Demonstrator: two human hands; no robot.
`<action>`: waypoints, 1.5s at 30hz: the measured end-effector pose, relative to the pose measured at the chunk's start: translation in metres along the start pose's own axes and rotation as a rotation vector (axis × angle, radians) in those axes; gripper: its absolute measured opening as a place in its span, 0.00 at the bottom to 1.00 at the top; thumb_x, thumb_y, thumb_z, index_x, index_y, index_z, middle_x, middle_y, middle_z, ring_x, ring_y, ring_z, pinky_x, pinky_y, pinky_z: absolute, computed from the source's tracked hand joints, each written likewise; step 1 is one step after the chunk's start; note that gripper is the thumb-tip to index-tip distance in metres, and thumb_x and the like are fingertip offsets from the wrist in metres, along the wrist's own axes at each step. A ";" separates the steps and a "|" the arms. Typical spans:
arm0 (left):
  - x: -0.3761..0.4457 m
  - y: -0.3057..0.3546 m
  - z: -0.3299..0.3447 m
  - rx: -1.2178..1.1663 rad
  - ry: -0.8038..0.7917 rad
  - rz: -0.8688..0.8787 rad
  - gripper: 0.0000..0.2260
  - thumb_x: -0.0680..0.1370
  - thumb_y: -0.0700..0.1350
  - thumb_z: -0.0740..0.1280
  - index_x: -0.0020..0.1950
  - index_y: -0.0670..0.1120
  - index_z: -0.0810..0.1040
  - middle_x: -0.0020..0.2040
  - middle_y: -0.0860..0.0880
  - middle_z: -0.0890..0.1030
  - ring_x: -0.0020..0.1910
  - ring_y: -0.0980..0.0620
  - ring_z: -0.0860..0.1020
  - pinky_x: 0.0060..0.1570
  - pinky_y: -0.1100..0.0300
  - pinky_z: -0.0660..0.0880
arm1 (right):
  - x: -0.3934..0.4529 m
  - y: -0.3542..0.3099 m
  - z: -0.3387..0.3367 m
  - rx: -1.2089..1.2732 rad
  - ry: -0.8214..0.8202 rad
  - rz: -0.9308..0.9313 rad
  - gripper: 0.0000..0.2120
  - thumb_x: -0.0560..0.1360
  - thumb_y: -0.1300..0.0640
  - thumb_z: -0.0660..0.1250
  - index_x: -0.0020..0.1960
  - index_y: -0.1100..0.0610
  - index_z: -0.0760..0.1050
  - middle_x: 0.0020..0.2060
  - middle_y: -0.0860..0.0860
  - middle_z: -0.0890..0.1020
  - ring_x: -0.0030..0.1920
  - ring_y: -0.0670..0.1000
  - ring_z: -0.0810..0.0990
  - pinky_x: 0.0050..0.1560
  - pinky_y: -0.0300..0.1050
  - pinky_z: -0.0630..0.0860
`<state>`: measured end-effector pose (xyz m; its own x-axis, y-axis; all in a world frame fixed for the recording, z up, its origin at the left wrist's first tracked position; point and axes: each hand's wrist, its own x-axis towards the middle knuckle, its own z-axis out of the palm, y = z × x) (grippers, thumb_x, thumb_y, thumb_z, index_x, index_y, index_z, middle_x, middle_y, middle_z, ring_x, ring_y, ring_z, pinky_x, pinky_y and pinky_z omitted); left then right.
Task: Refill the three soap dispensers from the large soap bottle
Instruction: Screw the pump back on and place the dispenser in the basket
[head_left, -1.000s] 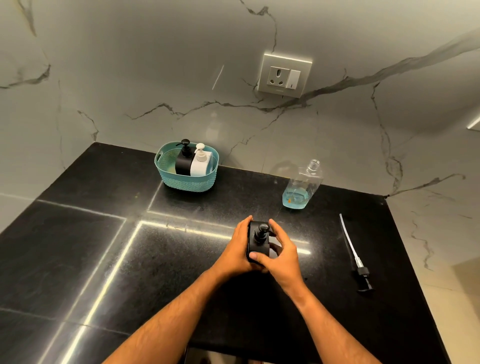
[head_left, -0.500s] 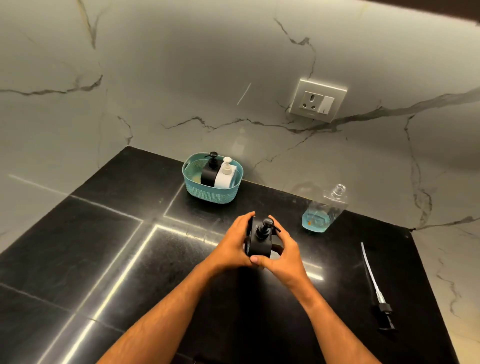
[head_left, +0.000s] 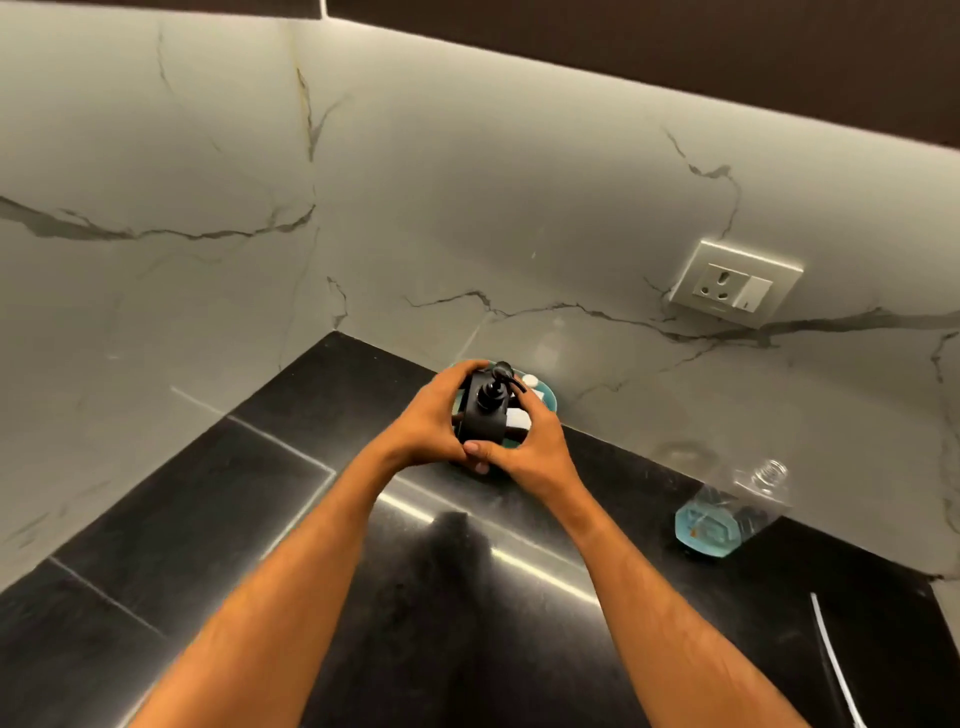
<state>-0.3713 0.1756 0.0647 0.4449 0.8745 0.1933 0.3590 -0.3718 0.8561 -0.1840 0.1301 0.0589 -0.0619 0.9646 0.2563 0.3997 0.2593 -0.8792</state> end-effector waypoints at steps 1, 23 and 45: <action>0.006 0.000 -0.011 0.007 -0.005 -0.008 0.54 0.56 0.41 0.89 0.78 0.51 0.66 0.71 0.50 0.73 0.71 0.52 0.73 0.60 0.57 0.82 | 0.012 -0.004 0.003 -0.014 -0.029 -0.005 0.46 0.63 0.55 0.85 0.77 0.54 0.68 0.66 0.49 0.79 0.66 0.44 0.77 0.66 0.42 0.77; 0.135 -0.064 -0.053 0.180 -0.213 -0.142 0.55 0.54 0.41 0.89 0.76 0.46 0.64 0.69 0.48 0.72 0.69 0.48 0.72 0.70 0.54 0.72 | 0.155 0.028 0.000 -0.640 -0.152 -0.058 0.46 0.55 0.37 0.81 0.69 0.49 0.71 0.57 0.43 0.65 0.69 0.50 0.61 0.69 0.50 0.64; 0.143 -0.103 -0.018 0.629 -0.362 -0.185 0.43 0.63 0.50 0.85 0.74 0.51 0.69 0.67 0.53 0.73 0.68 0.49 0.64 0.66 0.47 0.64 | 0.155 0.058 0.015 -1.042 -0.360 0.059 0.25 0.61 0.33 0.74 0.51 0.46 0.77 0.44 0.45 0.81 0.58 0.52 0.72 0.56 0.55 0.67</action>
<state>-0.3594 0.3451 0.0125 0.5346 0.8235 -0.1898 0.8074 -0.4314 0.4025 -0.1840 0.2954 0.0416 -0.2124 0.9756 -0.0552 0.9753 0.2081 -0.0739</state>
